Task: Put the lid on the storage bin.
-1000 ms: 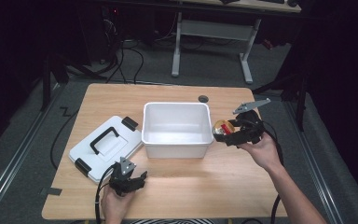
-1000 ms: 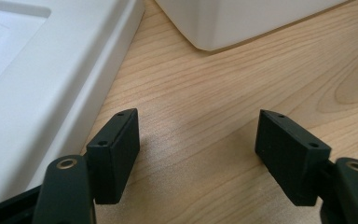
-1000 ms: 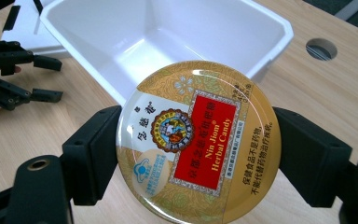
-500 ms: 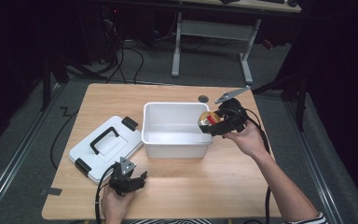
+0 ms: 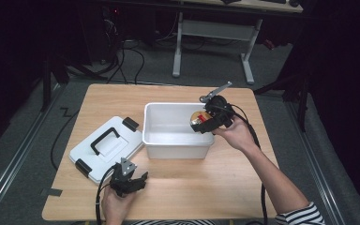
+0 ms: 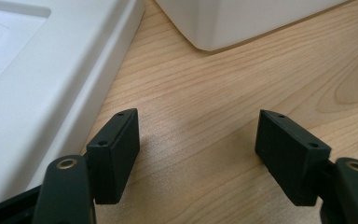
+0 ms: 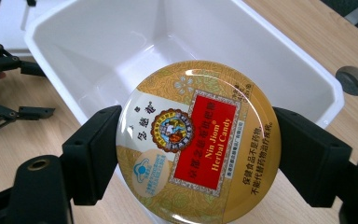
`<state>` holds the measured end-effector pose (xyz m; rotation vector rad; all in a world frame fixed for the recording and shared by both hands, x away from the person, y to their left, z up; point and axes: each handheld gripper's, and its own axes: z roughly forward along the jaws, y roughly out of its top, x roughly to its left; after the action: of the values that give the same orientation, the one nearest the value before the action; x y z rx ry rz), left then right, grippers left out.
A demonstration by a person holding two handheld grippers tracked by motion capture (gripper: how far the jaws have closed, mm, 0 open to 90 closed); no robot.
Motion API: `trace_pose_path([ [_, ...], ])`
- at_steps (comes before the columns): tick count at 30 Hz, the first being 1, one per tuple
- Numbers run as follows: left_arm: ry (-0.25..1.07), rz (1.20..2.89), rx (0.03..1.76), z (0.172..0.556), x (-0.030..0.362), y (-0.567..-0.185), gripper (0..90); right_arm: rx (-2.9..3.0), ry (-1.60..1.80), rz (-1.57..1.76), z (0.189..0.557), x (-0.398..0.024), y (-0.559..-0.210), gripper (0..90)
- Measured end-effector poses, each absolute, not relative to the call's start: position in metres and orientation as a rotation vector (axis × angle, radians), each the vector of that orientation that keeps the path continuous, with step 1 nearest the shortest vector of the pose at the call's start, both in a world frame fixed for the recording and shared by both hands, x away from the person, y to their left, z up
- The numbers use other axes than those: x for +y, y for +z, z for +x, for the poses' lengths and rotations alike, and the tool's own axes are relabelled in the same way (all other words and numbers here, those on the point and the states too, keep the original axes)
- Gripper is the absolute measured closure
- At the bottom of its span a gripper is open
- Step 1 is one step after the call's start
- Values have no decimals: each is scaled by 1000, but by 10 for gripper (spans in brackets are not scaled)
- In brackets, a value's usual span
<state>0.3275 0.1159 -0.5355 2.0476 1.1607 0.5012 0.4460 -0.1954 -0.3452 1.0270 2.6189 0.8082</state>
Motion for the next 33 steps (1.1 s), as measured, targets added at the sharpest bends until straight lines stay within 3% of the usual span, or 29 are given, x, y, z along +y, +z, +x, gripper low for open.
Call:
trace_pose_path([
  [33, 501, 2046, 1160, 327, 116, -536, 309, 2731, 561, 1076, 460, -183, -389, 203],
])
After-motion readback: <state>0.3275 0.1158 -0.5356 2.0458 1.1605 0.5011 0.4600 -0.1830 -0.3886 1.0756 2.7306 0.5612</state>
